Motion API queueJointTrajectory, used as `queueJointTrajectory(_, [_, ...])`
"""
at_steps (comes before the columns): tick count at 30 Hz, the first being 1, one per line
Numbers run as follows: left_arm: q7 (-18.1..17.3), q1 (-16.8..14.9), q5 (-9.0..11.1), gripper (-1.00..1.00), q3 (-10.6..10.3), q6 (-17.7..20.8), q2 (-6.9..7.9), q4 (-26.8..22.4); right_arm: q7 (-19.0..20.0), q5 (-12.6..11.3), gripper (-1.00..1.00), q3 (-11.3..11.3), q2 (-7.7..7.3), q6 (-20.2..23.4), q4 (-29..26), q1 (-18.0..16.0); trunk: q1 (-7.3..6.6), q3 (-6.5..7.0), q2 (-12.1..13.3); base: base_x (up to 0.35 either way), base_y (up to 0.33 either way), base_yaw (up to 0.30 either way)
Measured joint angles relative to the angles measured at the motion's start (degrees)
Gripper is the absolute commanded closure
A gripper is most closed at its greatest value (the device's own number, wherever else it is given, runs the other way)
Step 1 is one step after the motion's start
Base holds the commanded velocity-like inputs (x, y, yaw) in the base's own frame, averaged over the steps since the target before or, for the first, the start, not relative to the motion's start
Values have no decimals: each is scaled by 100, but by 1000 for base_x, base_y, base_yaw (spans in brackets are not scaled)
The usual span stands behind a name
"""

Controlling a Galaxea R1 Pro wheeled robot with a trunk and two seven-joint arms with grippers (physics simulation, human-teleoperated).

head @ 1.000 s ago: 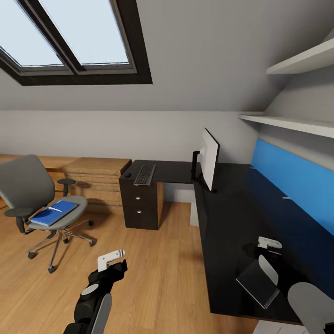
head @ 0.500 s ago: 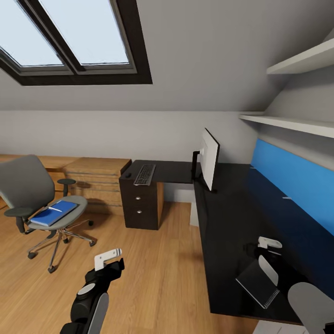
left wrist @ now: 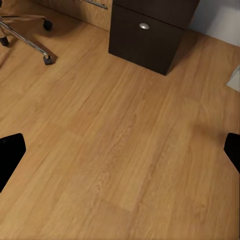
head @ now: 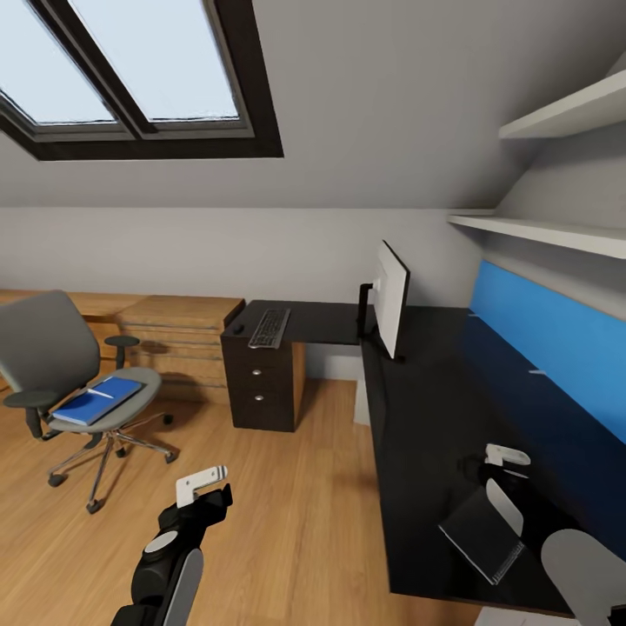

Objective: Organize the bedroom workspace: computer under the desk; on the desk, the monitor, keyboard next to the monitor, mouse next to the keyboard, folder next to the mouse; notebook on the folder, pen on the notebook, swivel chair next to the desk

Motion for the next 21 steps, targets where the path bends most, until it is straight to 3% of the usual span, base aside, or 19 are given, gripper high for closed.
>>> queueJointTrajectory(14, [2, 2, 5, -100, 9, -5, 2, -78, 11, -5, -100, -7, -11, 82, 18, 0, 1, 0, 0, 34, -35, 0])
queueJointTrajectory(21, [8, 14, 7, -100, 16, -6, -1, -198, 33, -8, -100, -21, -12, 503, 18, 1, 1, 0, 0, 2, -2, 0])
